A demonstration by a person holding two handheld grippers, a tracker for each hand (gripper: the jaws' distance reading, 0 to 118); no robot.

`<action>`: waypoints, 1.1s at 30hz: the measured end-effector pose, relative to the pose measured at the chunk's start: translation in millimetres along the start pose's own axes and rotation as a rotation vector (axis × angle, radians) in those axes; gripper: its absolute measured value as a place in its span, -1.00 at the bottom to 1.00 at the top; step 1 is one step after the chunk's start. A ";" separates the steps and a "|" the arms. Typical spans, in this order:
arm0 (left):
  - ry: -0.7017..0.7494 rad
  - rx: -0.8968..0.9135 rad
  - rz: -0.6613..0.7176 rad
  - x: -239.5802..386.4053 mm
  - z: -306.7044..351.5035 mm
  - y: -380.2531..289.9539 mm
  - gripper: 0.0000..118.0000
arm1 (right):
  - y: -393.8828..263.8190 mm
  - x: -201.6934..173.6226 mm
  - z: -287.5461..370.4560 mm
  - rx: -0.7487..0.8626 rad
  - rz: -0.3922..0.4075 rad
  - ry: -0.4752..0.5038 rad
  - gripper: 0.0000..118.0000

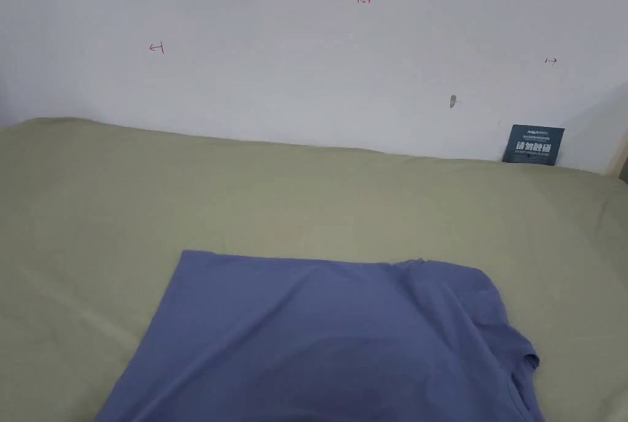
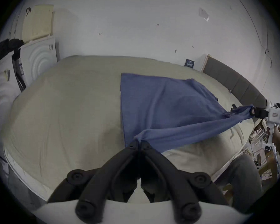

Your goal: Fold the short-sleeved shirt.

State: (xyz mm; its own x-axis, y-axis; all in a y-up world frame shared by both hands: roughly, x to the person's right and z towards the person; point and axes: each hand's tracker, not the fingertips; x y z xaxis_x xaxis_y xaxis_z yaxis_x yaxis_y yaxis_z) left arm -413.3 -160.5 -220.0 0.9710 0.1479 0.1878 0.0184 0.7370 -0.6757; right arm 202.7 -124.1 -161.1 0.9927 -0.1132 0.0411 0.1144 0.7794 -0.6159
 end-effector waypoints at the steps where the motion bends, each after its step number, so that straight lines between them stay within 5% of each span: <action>1: -0.004 -0.006 0.011 -2.0 -2.2 -4.3 -0.98 | -4.6 0.7 -3.5 -0.031 -0.005 -0.011 -0.96; 6: -0.011 -0.038 0.062 -9.3 -17.6 -25.0 -0.82 | -27.5 12.4 -17.9 -0.116 -0.105 -0.050 -0.96; 8: 0.054 -0.079 0.059 -10.7 -23.2 -32.4 -0.17 | -37.8 25.7 -24.2 -0.144 -0.120 -0.071 -0.84; 9: 0.055 -0.085 0.076 -11.7 -22.9 -35.9 0.27 | -38.8 26.9 -23.9 -0.157 -0.119 -0.078 -0.47; 10: 0.044 -0.087 0.091 -12.7 -22.3 -39.6 0.50 | -39.3 27.8 -22.1 -0.169 -0.120 -0.082 0.18; 11: 0.027 -0.071 0.126 -14.8 -14.9 -41.3 0.50 | -40.1 26.3 -16.0 -0.163 -0.120 -0.079 0.40; 18: 0.141 0.205 0.143 23.5 60.7 -18.7 0.48 | -11.5 -14.9 53.4 0.130 -0.022 -0.120 0.37; 19: 0.160 0.254 0.112 34.8 70.4 -16.2 0.47 | -9.7 -26.9 64.4 0.186 0.006 -0.140 0.31; 21: 0.220 0.332 0.086 59.4 89.6 -13.2 0.41 | -8.6 -48.9 85.6 0.279 0.050 -0.188 -0.15; 22: 0.216 0.371 0.063 75.3 100.3 -13.1 0.25 | -10.2 -59.5 95.7 0.331 0.075 -0.200 -0.82; 23: 0.206 0.420 0.040 88.2 109.0 -14.7 -0.03 | -13.9 -70.2 102.5 0.368 0.091 -0.227 -1.00; 25: 0.231 0.464 0.005 107.7 120.1 -18.7 -0.99 | -23.0 -83.7 116.7 0.425 0.094 -0.232 -1.00; 33: 0.200 0.501 -0.085 131.6 125.9 -27.9 -0.99 | -41.5 -102.6 127.8 0.458 0.165 -0.183 -1.00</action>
State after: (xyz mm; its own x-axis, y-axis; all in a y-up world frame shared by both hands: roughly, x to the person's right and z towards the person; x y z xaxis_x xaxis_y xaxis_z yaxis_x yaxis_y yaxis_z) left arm -316.0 -78.5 -86.6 0.9983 -0.0181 0.0547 0.0304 0.9722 -0.2322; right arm 100.9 -66.0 -39.2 0.9845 0.1117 0.1351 -0.0801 0.9722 -0.2201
